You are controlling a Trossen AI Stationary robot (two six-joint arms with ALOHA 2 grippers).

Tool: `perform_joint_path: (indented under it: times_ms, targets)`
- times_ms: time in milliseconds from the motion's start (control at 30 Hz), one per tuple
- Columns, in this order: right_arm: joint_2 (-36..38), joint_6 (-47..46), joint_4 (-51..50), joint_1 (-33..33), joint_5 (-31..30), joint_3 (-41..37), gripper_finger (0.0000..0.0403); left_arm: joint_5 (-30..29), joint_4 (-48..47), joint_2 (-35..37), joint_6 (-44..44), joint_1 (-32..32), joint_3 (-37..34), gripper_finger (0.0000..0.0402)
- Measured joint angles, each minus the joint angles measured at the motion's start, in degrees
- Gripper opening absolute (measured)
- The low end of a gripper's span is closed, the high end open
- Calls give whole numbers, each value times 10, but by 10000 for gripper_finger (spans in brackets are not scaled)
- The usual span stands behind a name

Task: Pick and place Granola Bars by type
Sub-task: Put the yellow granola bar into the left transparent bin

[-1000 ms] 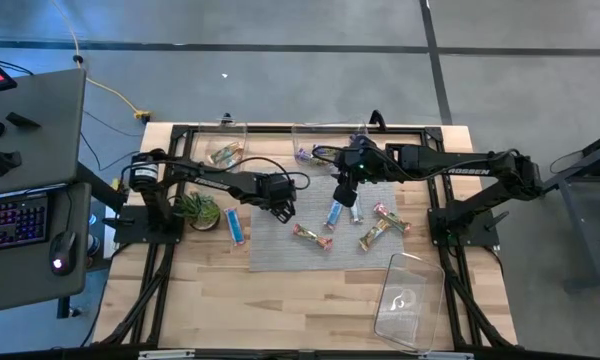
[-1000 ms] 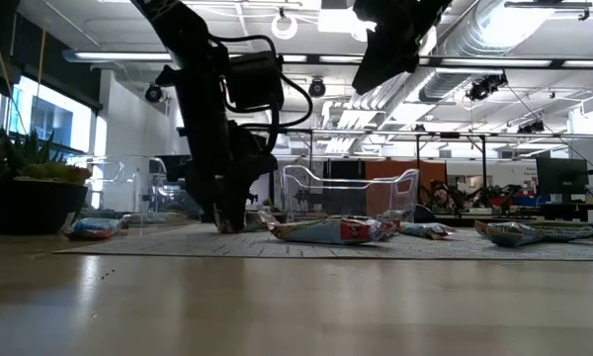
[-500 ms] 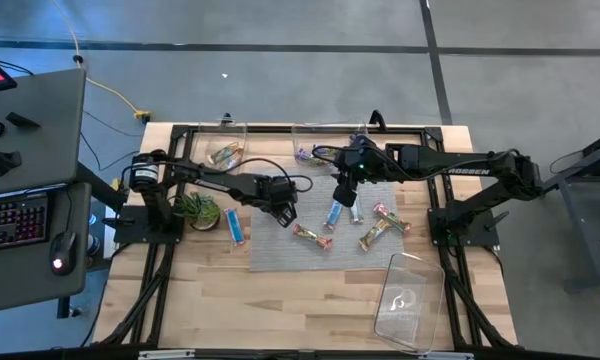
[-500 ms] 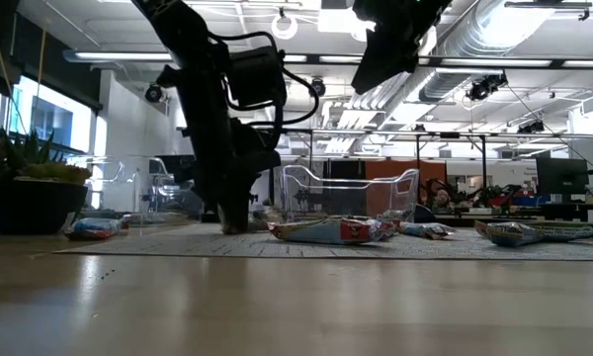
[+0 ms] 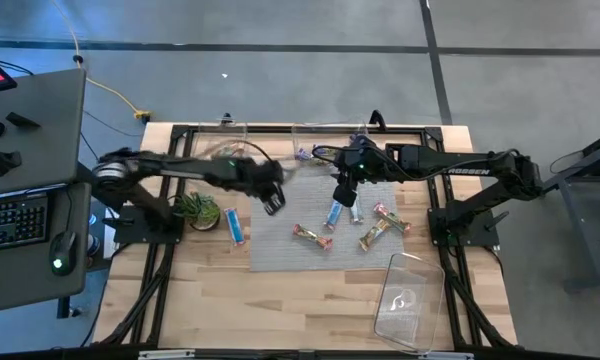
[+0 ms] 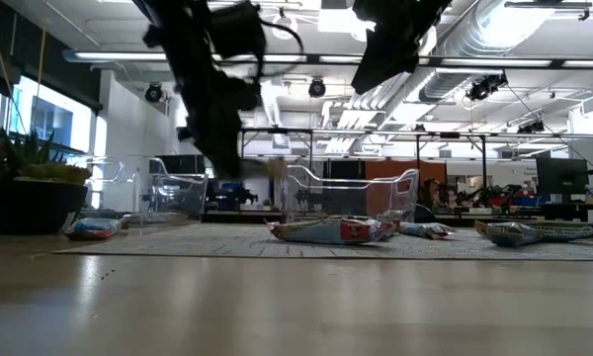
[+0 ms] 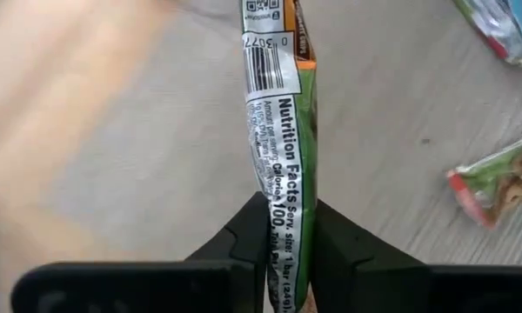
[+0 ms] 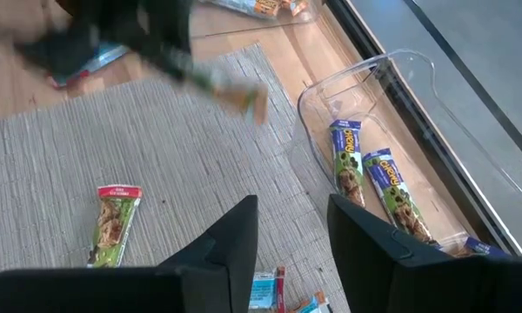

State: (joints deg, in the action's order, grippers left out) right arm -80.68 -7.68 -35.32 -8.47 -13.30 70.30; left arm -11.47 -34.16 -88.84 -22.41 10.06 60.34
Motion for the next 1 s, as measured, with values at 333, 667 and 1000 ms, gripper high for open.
perform_joint_path:
  times_ms: [333, 667, 1000]
  targets:
    - [0, 0, 2, 0, -2, 0, 124, -103, -162, 212, 27, 175, 1, 47]
    - [0, 1, 4, 0, -2, 0, 124, -52, -199, 238, 29, 349, -65, 48]
    - [0, 2, 4, 0, -1, 0, 124, 64, 0, 237, 57, 423, -221, 49]
